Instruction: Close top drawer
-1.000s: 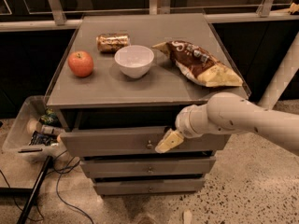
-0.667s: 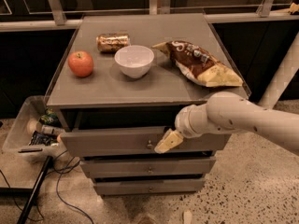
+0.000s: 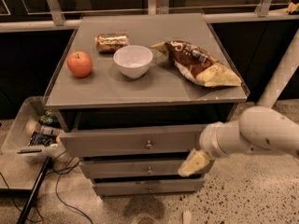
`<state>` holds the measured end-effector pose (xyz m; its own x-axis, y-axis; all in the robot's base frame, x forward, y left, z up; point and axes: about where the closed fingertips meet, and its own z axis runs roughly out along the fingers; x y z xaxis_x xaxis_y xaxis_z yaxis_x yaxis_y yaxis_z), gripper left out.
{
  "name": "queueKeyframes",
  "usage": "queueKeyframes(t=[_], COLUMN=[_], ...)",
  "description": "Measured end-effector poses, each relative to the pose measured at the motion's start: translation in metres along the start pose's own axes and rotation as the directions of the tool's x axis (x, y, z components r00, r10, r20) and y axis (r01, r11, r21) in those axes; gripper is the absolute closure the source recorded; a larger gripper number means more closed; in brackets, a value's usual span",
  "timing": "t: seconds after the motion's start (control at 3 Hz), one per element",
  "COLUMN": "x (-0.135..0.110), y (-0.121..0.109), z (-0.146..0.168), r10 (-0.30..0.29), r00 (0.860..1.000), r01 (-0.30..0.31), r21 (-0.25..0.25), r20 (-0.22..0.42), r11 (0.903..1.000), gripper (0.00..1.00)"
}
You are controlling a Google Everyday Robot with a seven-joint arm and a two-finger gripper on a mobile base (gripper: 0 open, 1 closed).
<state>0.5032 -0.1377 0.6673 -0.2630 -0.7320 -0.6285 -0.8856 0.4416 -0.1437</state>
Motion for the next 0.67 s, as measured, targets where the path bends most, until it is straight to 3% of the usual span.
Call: queueKeyframes(t=[0.33,0.67], x=[0.058,0.099], y=[0.015,0.001], z=[-0.063,-0.131], r10=[0.077,0.140], r00=[0.996,0.989], r01=[-0.075,-0.125], r21=[0.078,0.223], r20=[-0.032,-0.053], r11=[0.9942,0.9669], gripper=[0.00,0.00])
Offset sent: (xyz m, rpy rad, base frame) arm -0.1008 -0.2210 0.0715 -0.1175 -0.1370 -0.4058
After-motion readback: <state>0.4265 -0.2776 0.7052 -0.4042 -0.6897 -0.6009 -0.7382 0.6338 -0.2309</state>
